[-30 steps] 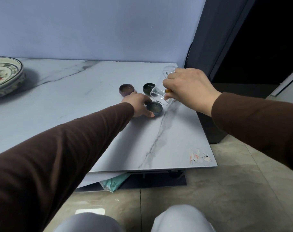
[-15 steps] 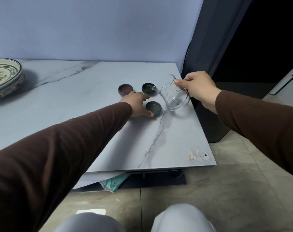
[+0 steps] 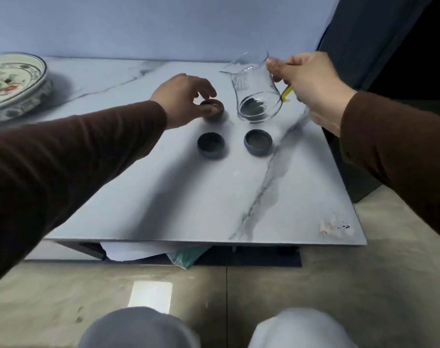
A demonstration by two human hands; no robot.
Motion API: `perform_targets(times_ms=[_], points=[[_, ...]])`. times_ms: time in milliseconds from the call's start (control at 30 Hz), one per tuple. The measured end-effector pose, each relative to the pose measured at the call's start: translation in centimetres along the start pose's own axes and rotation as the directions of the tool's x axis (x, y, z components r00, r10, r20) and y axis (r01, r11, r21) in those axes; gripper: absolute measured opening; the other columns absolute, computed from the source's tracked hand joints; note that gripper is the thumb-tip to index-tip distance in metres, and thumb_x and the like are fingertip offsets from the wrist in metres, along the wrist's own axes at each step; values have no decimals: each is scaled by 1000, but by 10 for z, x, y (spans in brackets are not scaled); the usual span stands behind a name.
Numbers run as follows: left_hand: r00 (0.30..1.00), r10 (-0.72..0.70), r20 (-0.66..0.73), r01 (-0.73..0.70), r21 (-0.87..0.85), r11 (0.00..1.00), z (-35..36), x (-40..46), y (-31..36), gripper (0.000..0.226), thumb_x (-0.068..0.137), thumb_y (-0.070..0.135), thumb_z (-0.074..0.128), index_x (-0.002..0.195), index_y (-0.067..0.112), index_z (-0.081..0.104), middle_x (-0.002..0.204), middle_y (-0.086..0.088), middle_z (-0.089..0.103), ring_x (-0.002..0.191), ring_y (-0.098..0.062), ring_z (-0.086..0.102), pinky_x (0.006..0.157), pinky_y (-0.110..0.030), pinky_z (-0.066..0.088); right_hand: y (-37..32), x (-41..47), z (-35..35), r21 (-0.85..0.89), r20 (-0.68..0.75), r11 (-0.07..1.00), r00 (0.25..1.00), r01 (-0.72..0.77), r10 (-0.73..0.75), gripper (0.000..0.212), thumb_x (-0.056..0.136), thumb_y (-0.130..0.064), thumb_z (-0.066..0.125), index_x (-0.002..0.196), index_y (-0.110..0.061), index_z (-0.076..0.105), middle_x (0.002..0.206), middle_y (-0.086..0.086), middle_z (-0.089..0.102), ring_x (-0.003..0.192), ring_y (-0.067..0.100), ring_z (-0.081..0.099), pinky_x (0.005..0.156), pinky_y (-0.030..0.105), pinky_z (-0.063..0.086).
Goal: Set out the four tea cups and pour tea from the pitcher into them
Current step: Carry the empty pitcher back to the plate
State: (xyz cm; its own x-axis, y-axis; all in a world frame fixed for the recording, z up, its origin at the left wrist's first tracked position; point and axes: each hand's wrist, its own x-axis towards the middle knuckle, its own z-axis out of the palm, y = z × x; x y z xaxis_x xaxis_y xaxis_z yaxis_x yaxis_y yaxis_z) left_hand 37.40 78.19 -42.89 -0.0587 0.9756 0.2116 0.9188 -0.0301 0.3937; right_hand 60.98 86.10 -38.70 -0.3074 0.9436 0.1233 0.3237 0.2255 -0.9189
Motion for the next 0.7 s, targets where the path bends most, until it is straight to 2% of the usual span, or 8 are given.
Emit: perform_targets(times_ms=[67, 233, 367, 467, 567, 700], points=[[1000, 17, 11, -17, 1, 1000, 0, 4, -17, 41, 76, 56, 66, 110, 33, 64, 104, 14, 65, 97, -11, 55, 81, -31, 44, 1, 13, 9, -15, 24, 1000, 1000, 14, -13, 34, 85, -41, 71, 63, -19, 58, 55, -15, 56, 39, -7, 41, 40, 8, 32], [994, -14, 107, 13, 18, 1000, -4, 10, -48, 39, 80, 49, 67, 113, 31, 62, 109, 12, 66, 98, -13, 53, 80, -31, 41, -5, 36, 28, -6, 101, 999, 994, -42, 43, 32, 87, -40, 70, 64, -22, 57, 63, -13, 58, 44, -7, 42, 44, 7, 33], [980, -88, 177, 89, 0, 996, -28, 8, -47, 40, 81, 47, 68, 115, 29, 62, 111, 8, 65, 99, -15, 53, 85, -36, 46, -26, 38, 39, -19, 135, 992, 983, -126, 128, 34, 86, -42, 70, 72, -12, 61, 65, -4, 55, 36, -3, 34, 39, 10, 29], [962, -146, 229, 150, 0, 989, -63, 1, -39, 40, 80, 48, 67, 116, 31, 61, 110, 11, 64, 100, -14, 51, 85, -36, 46, -63, 36, 42, -12, 170, 980, 966, -198, 197, 37, 84, -43, 71, 83, -7, 66, 71, 4, 55, 45, 2, 37, 43, 15, 31], [933, -228, 278, 235, 8, 972, -115, -11, -29, 41, 79, 49, 68, 116, 33, 60, 111, 12, 64, 101, -14, 51, 86, -36, 46, -116, 31, 45, -8, 216, 967, 944, -253, 249, 37, 84, -42, 72, 78, -6, 63, 65, 0, 56, 49, 4, 39, 48, 19, 33], [894, -325, 309, 340, 6, 940, -191, -38, -25, 42, 78, 48, 69, 116, 33, 60, 111, 11, 64, 103, -15, 51, 88, -39, 47, -186, 16, 59, 5, 260, 945, 913, -328, 315, 35, 82, -44, 72, 72, -14, 58, 58, -2, 48, 45, 7, 37, 41, 17, 31]])
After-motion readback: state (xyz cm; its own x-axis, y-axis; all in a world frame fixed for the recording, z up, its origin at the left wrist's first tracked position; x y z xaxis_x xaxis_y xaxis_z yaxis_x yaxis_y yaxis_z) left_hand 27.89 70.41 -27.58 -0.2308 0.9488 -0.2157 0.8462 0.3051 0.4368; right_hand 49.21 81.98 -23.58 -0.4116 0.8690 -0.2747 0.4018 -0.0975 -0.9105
